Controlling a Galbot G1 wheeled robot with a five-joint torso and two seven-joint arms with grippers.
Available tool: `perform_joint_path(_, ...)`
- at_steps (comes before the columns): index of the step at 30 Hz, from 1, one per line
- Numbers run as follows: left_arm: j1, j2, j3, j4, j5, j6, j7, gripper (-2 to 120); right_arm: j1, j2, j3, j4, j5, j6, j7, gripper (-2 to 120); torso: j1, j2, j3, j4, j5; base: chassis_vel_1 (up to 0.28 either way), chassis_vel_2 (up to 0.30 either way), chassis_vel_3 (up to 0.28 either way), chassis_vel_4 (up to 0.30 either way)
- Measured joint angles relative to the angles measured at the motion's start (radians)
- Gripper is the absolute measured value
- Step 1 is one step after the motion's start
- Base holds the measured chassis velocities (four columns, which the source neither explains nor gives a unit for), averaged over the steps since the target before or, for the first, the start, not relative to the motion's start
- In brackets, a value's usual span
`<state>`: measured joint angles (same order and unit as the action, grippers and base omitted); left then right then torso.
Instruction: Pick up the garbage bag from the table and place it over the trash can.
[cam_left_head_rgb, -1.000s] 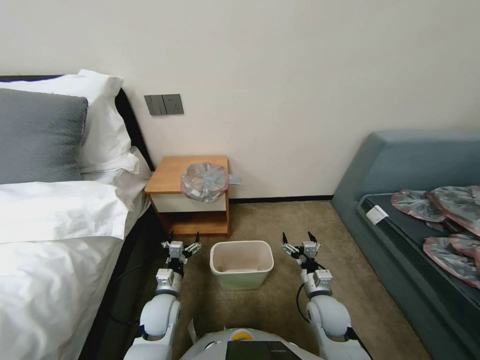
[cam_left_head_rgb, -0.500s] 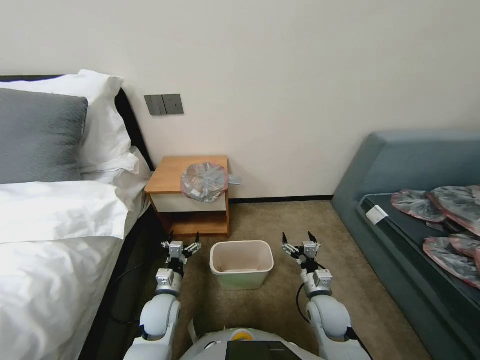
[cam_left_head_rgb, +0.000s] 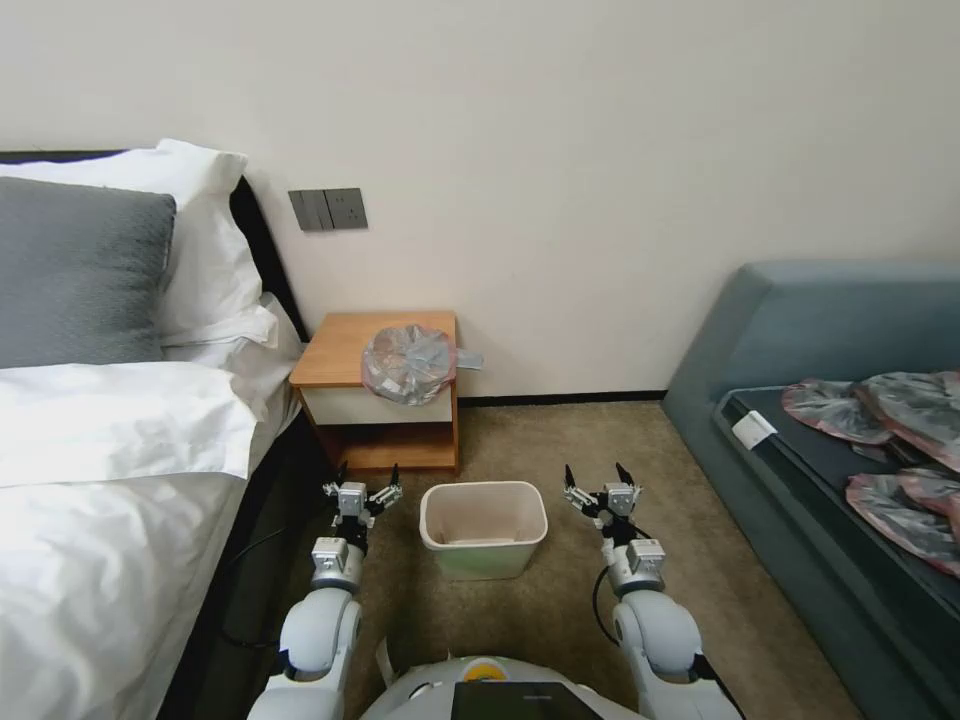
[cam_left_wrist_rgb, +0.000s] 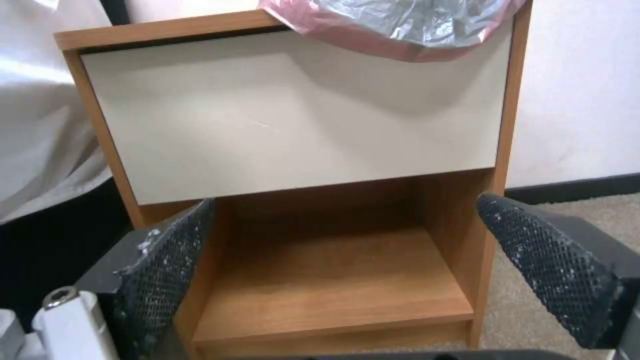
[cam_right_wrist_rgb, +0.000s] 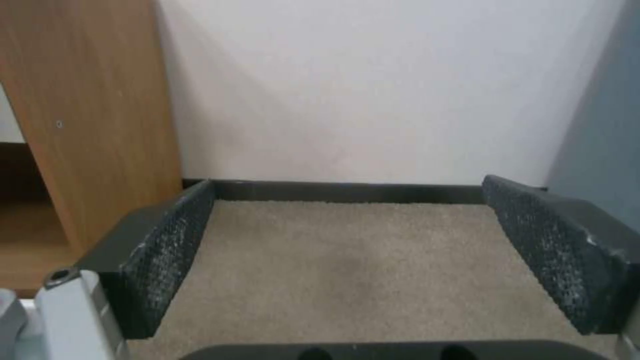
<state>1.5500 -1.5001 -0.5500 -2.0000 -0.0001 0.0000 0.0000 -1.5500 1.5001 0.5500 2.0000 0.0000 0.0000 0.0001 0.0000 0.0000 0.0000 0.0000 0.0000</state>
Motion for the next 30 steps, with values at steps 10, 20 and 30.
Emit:
perform_joint_path(10,0.0,0.0,0.0,0.0,0.0,0.0,0.0,100,0.0,0.0,0.0,0.0,0.0,0.0,0.0,100,0.0,0.0,0.0,0.0,0.0,0.0,0.0,0.0,0.0)
perform_joint_path(20,0.048,0.003,-0.012,-0.104,-0.041,0.028,-0.012,100,-0.036,0.01,0.02,0.089,0.011,-0.024,0.0,100,0.0,0.0,0.0,0.0001,-0.0002,0.0,0.0,0.0,0.0)
perform_joint_path(30,0.152,0.011,-0.038,-0.331,-0.129,0.091,-0.042,100,-0.137,0.04,0.08,0.344,0.045,-0.098,-0.002,100,0.0,0.0,0.0,0.0,-0.0001,0.0,0.0,0.0,0.0)
